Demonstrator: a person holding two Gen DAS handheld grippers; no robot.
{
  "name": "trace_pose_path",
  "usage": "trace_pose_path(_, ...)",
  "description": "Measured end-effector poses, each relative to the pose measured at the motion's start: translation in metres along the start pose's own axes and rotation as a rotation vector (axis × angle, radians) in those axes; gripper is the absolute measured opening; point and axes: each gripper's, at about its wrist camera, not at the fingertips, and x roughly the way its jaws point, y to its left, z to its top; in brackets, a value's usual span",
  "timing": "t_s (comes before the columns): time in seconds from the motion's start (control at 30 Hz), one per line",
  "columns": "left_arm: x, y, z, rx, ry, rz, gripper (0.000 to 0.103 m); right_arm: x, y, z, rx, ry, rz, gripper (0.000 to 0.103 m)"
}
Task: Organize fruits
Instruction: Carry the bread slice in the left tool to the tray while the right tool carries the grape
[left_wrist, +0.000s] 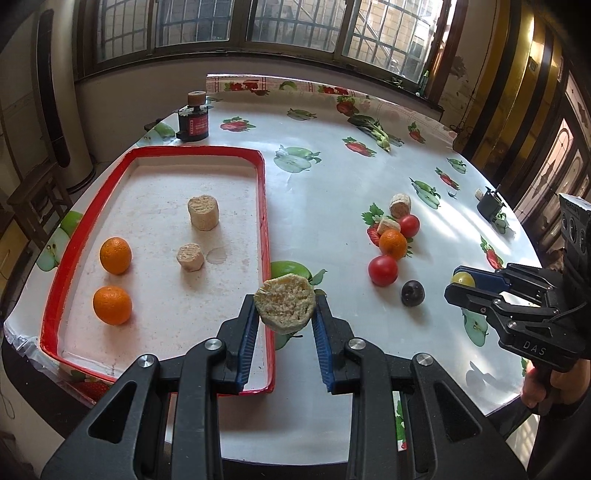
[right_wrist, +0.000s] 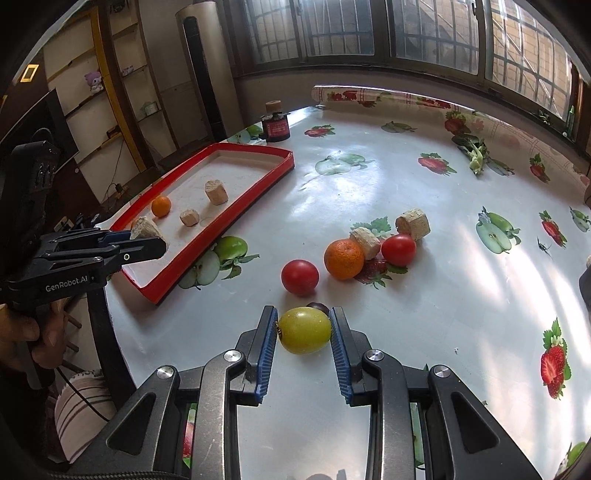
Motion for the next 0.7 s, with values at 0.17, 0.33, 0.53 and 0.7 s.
trace_pose_path(0.17,-0.003,0.011,-0.001,-0.016,-0.004,0.011,0.027,0.004,0.012,0.009,-0.022,-0.003,0.019,0.029)
trace_pose_path(0.33,-0.004,0.022,-0.001,-0.034,-0.006,0.024,0.027,0.011,0.023,0.018,-0.044,-0.004,0.038,0.029)
trace_pose_path(0.53,-0.006,0.039,-0.002,-0.06,-0.006,0.041,0.027,0.023,0.037,0.031,-0.067,0.001,0.071,0.029)
trace_pose_path(0.7,-0.007,0.053,-0.003,-0.084,-0.006,0.055,0.027,0.034,0.048,0.044,-0.084,0.002,0.104,0.029)
